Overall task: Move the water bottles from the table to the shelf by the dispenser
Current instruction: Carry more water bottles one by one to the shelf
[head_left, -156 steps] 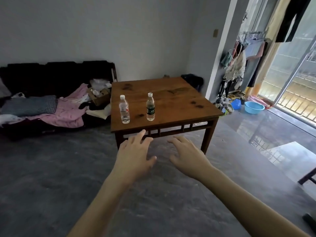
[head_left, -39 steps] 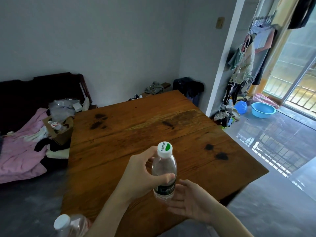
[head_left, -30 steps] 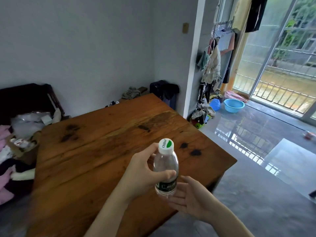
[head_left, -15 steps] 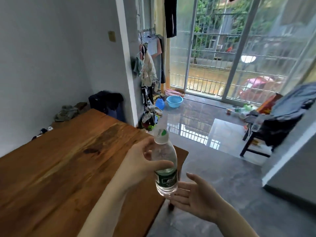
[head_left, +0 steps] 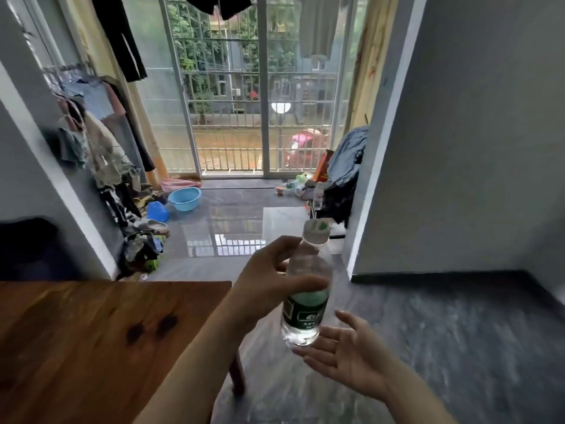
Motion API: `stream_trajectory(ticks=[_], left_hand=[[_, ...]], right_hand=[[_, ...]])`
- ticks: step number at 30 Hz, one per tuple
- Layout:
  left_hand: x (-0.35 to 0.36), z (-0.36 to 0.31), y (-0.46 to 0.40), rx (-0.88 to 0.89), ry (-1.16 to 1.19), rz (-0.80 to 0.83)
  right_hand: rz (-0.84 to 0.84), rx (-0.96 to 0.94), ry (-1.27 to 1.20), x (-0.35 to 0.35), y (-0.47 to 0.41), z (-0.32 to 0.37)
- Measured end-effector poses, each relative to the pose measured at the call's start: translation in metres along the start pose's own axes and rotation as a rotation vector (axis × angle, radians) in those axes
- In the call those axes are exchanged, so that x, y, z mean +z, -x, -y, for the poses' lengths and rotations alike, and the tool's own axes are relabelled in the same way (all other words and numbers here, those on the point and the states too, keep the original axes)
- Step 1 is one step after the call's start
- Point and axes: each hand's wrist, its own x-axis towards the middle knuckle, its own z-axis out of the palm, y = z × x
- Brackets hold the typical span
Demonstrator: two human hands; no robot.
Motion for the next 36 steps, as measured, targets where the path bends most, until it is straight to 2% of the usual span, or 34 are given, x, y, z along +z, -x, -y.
stream_trajectory(ticks=[7, 15, 25, 36], left_hand=[[0.087, -0.069, -0.044, 0.131, 0.04, 0.21], [0.241, -0.124, -0.044, 0.236, 0.079, 0.437], [0.418, -0.158, -0.025, 0.285, 0.162, 0.802], [0.546, -0.183, 0.001, 0.311, 0.243, 1.207]], right_hand=[[-0.066, -0.231, -0.159, -0.063, 0.081, 0.036], [-0.149, -0.392, -0.243, -0.172, 0.198, 0.044], [-0.309, -0.601, -0.451, -0.285, 0.307, 0.013], [-0.529, -0.884, -0.827, -0.334, 0.381, -0.041]])
